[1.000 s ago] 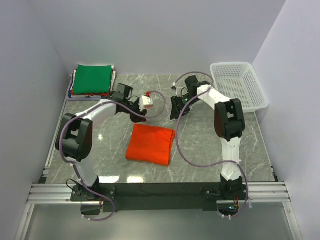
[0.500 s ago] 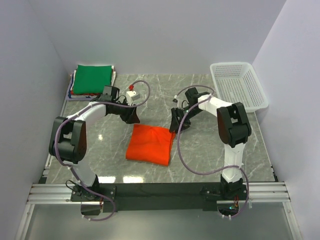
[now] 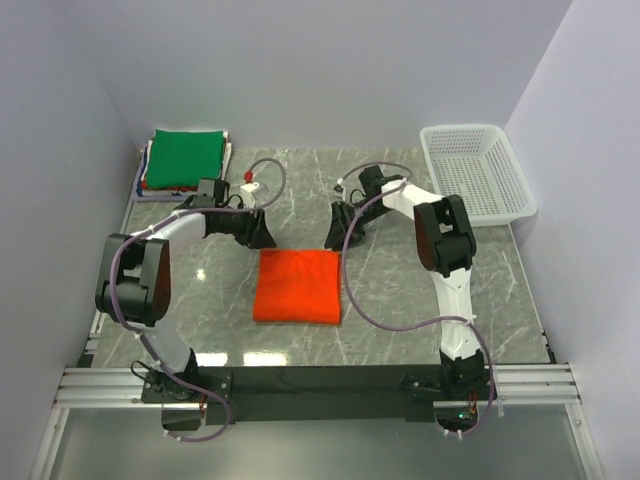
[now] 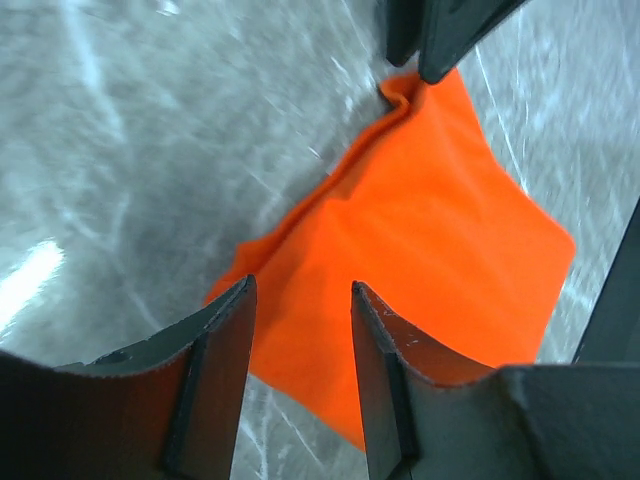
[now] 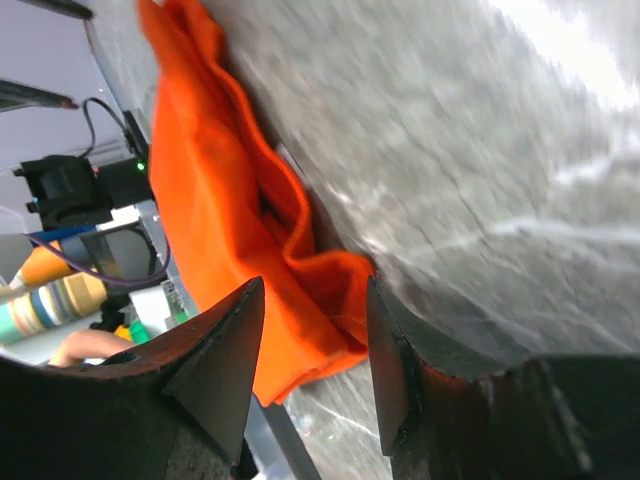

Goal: Fold and stack the t-shirts
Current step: Fold the tshirt

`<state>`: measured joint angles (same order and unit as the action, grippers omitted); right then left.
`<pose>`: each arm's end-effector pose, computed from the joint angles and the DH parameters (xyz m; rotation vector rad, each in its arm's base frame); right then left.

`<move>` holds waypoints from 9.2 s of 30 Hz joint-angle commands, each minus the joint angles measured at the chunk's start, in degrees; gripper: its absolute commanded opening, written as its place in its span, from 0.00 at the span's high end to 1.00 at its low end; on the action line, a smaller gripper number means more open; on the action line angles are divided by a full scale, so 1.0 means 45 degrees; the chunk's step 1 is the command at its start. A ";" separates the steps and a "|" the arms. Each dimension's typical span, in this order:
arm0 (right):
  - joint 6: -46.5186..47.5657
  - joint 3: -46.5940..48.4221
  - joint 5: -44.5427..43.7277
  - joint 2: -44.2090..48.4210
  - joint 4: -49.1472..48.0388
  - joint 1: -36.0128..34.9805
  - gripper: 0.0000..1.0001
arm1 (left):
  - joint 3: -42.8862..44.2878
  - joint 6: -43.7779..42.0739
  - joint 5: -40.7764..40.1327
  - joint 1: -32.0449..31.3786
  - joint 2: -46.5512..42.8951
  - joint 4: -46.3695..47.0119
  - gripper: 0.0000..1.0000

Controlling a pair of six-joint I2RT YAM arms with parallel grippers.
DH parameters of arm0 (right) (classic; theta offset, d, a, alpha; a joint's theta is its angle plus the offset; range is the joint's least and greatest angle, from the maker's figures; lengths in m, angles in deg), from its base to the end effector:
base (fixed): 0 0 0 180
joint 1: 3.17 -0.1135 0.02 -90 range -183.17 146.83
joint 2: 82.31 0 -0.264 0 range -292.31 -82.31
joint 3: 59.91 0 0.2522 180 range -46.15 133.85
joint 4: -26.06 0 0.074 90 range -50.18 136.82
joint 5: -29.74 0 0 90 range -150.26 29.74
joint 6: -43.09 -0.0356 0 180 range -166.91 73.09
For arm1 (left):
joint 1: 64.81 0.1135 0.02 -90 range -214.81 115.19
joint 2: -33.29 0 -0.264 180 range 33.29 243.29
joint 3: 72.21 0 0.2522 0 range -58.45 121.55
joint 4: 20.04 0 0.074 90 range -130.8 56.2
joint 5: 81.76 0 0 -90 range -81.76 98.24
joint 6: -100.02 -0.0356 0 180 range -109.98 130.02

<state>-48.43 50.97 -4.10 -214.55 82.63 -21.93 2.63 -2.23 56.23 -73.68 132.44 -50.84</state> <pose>0.4184 0.1734 0.1253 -0.5637 2.6868 1.4905 0.3395 -0.0798 0.1901 0.7476 2.2315 -1.0154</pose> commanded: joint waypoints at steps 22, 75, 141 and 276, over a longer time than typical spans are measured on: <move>0.2660 0.0409 -0.1289 0.1263 0.1950 -0.0283 0.46 | 0.0665 0.0710 0.1173 0.0915 0.1754 -0.0179 0.51; 0.1725 0.3064 -0.5626 0.1727 0.0760 -0.0303 0.44 | 0.2384 0.1690 -0.0585 0.1422 0.1407 0.1188 0.42; -1.1572 -0.9451 0.1172 0.6303 -1.4995 -0.0986 0.03 | -0.4197 1.5394 0.3360 -0.0432 -0.0414 1.1675 0.01; 0.5572 -0.3496 -1.4277 0.2552 -0.5899 -0.9522 0.69 | -0.3104 0.5358 -0.0802 0.6755 -0.4222 -0.0394 0.01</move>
<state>-24.56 36.72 -69.89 -201.61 58.08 -64.55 -10.50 18.90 51.86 -43.10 113.19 -56.50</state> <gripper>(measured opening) 0.323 0.994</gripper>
